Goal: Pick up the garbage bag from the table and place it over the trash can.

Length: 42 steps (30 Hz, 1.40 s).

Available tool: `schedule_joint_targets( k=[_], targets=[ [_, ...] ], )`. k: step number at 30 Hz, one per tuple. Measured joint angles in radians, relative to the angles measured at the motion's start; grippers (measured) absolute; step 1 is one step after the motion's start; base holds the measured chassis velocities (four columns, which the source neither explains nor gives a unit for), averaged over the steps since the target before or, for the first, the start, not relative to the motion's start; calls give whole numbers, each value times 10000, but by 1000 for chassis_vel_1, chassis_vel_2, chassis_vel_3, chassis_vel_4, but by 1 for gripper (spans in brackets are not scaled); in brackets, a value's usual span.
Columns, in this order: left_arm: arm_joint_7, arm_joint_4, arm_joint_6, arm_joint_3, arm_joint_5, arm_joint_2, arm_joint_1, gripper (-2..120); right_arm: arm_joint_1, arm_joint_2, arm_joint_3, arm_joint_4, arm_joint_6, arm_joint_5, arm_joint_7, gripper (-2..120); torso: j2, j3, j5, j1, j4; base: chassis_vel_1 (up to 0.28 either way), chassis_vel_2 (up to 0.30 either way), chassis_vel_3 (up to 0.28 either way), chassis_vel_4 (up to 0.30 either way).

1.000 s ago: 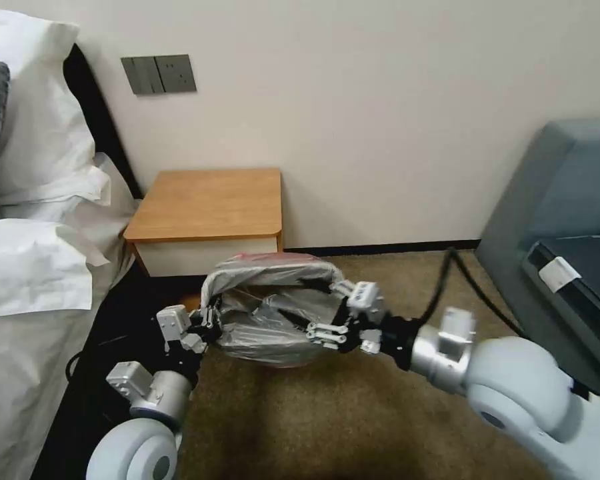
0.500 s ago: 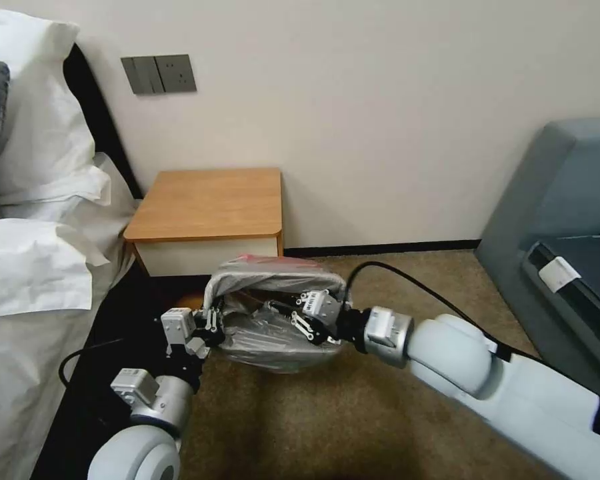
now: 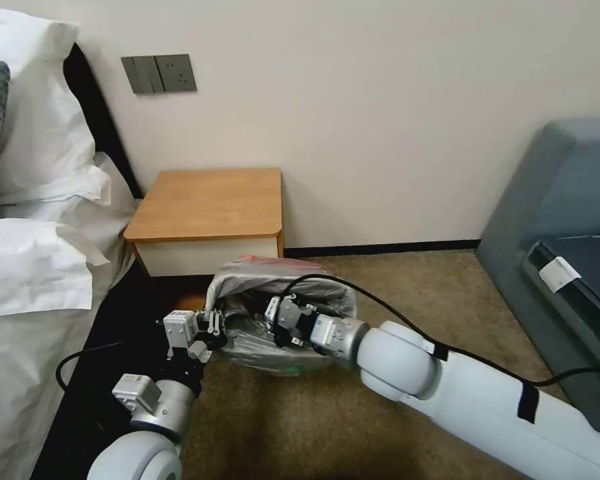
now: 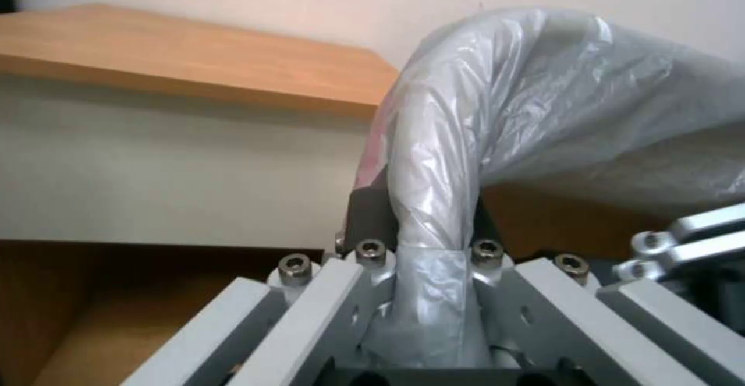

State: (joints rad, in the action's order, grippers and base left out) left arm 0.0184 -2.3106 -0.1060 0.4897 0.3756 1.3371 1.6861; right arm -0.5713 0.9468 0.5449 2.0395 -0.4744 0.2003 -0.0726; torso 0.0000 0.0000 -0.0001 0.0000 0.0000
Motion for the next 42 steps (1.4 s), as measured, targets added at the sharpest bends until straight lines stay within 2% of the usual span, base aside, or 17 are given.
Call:
schedule_joint_targets(
  k=[6,15,17,27,34,37,38,41,42],
  targets=[
    [-27,-123,5,-6,-43,43,5,4,99,275,265,-563,-350,-180,385,0,0,0,1,0,1,0,0,0,0],
    [-46,-178,41,16,-124,95,50,4,13,205,160,-1017,-569,-403,549,0,0,0,2,0,0,0,0,0,0],
    [-72,-177,45,-27,-157,152,14,4,-5,248,123,-1222,-1021,-504,702,0,0,0,2,0,0,0,0,0,0],
    [-157,-125,50,-107,-311,246,22,5,205,511,245,-1442,-1563,-571,721,0,0,0,2,0,1,0,0,0,0],
    [-26,226,37,-58,-163,319,-87,5,-53,87,-46,-698,-1429,16,1033,0,0,0,2,0,-1,0,0,0,0],
    [305,466,-178,21,208,354,-269,4,-395,-476,-507,105,-1410,1172,1201,0,1,-1,2,0,0,0,0,0,0],
    [305,466,-178,21,208,354,-269,4,-395,-476,-507,105,-1410,1172,1201,0,1,-1,2,0,0,0,0,0,0],
    [731,642,-572,100,947,366,-510,4,-996,-1050,-1329,849,-1384,2402,1296,0,1,-1,3,0,-1,0,0,0,0],
    [731,642,-572,100,947,366,-510,4,-996,-1050,-1329,849,-1384,2402,1296,0,1,-1,3,0,-1,0,0,0,0]
  ],
)
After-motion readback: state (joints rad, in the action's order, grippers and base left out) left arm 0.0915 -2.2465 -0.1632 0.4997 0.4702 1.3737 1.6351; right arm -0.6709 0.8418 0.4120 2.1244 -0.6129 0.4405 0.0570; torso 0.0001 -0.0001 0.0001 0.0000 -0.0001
